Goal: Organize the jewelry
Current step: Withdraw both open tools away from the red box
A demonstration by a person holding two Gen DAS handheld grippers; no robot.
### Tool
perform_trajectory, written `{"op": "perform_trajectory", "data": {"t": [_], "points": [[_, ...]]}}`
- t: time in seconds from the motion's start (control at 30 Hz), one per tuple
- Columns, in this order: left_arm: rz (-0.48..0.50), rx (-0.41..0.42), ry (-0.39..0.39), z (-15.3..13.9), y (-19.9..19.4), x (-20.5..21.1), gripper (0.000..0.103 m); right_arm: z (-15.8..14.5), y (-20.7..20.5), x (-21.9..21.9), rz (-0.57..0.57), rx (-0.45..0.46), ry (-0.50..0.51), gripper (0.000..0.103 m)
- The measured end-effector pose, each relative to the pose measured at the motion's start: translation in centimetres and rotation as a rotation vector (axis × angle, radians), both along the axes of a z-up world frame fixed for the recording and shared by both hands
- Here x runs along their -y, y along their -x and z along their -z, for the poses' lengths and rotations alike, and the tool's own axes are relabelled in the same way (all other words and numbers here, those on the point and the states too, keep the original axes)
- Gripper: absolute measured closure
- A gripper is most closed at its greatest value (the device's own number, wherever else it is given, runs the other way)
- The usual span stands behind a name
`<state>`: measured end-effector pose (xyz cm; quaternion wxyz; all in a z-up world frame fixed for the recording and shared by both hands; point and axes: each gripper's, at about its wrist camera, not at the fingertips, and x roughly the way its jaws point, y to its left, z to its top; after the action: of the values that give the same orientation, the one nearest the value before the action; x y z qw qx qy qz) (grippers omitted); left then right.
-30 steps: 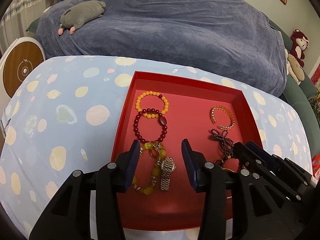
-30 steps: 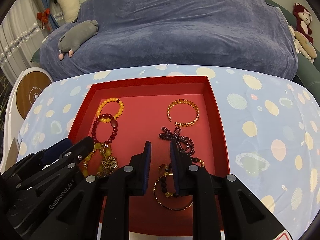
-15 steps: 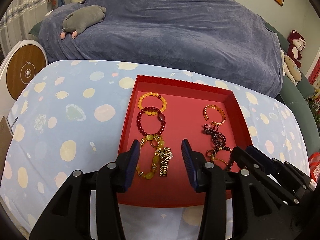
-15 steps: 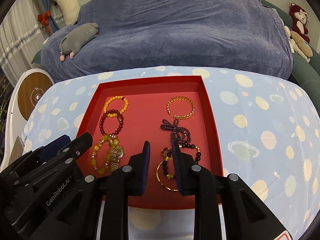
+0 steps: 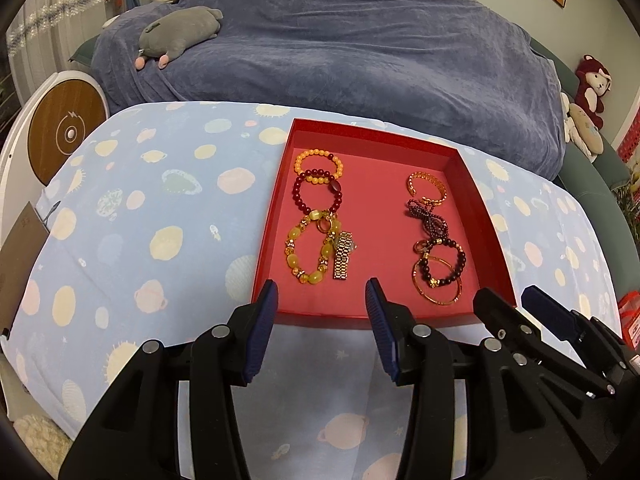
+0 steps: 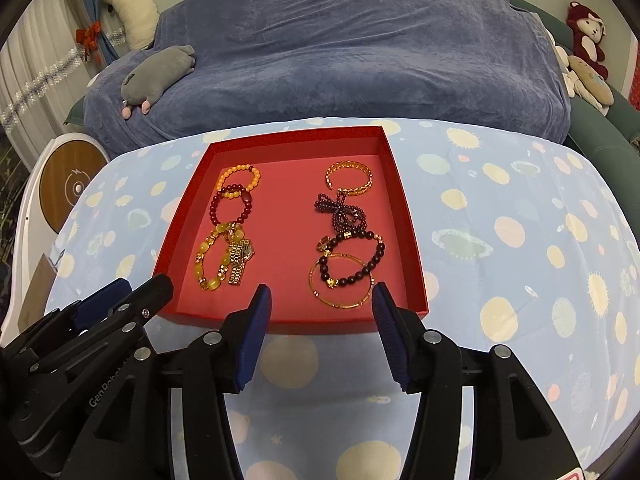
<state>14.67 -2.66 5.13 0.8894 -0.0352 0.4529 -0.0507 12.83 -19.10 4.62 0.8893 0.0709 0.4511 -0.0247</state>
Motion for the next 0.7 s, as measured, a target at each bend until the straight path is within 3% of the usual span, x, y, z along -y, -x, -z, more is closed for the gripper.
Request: {"op": "perform_trajectory", "data": {"t": [0.17,0.27,0.33,0.47,0.53,0.57,0.7], "points": [[-0.021,0.003,0.0,-0.3,1.4,-0.7,0.058,-0.1,1.7,0.4,0.038,0.013,-0.037,0.035],[-0.031,0.0,-0.01,-0.3,2.0,-1.1,0.055,-0.3,2.5,0.9,0.07,0.029,-0.074,0.018],[-0.031,0.004,-0.024,-0.3,2.4,-1.2,0.048,-0.5,2.9,0.7,0.068,0.048,-0.056,0.016],[-0.031,0.01,-0.045,-0.3,2.8,-1.3,0.046,-0.7,3.0,0.1,0.039,0.046,-0.002,0.016],[-0.047,0.011,-0.054,-0.3,3.0,-1.5,0.046,-0.9,3.2,0.2,0.05,0.046,0.03,0.006],[-0.048,0.011,-0.05,-0.2,3.1,-1.7,0.041,-1.0,3.3,0.3,0.049,0.051,0.04,0.007],[-0.04,0.012,-0.07,-0.1,3.3,-1.6,0.04,-0.9,3.7,0.1,0.04,0.061,0.094,0.007]]}}
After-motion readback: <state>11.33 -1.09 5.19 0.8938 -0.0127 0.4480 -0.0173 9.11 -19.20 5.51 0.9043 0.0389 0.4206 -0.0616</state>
